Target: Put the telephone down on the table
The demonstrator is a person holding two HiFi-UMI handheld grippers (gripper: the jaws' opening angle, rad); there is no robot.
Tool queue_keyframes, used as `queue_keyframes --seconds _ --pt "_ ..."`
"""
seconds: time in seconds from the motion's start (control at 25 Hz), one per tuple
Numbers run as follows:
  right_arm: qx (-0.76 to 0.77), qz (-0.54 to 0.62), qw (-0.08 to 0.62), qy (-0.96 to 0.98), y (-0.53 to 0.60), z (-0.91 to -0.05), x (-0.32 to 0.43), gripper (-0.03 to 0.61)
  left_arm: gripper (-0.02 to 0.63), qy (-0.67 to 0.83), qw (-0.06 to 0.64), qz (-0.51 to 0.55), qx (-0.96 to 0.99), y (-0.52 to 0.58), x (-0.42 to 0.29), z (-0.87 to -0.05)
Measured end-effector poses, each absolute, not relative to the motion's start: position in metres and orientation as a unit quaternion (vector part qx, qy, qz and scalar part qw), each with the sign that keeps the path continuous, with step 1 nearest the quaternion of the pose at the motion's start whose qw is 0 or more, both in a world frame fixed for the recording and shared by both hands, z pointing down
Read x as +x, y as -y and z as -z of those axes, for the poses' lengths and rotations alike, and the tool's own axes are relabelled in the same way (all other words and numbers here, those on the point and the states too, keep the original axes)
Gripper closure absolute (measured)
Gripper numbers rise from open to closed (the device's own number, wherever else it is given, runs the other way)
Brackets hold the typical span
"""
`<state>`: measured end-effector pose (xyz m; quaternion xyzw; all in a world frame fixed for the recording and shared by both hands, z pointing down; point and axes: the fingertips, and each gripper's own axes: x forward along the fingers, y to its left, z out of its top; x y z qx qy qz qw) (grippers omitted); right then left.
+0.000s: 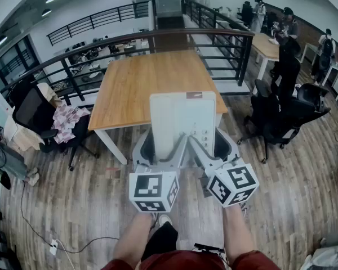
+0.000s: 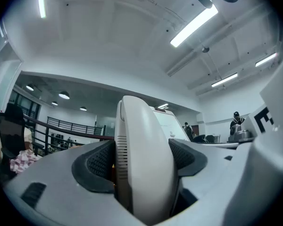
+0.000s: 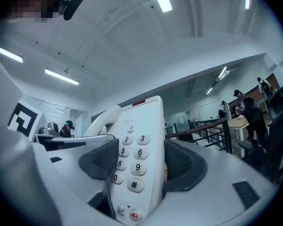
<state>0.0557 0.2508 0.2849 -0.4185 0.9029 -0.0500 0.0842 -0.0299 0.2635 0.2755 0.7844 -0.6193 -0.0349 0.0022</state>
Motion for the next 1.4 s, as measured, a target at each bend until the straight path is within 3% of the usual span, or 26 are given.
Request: queue_keyframes --seconds 0.32,0.96,1.4 --pt "-0.411 0.053 0.079 -0.907 -0.363 -0.271 0.1 0.275 0.242 0.624 0.006 0.04 0.78 -0.378 0.015 -0.262" --pt "-0.388 0.04 0.071 -0.918 -0.464 -0.25 0.005 0.275 0.242 0.633 0.0 0.072 0.771 -0.485 -0.079 -0.246" --pt "-0.396 0.037 0.084 -0.914 -0.459 -0.251 -0.007 0.275 0.242 0.623 -0.016 0.08 0.778 -0.48 -0.092 -0.246"
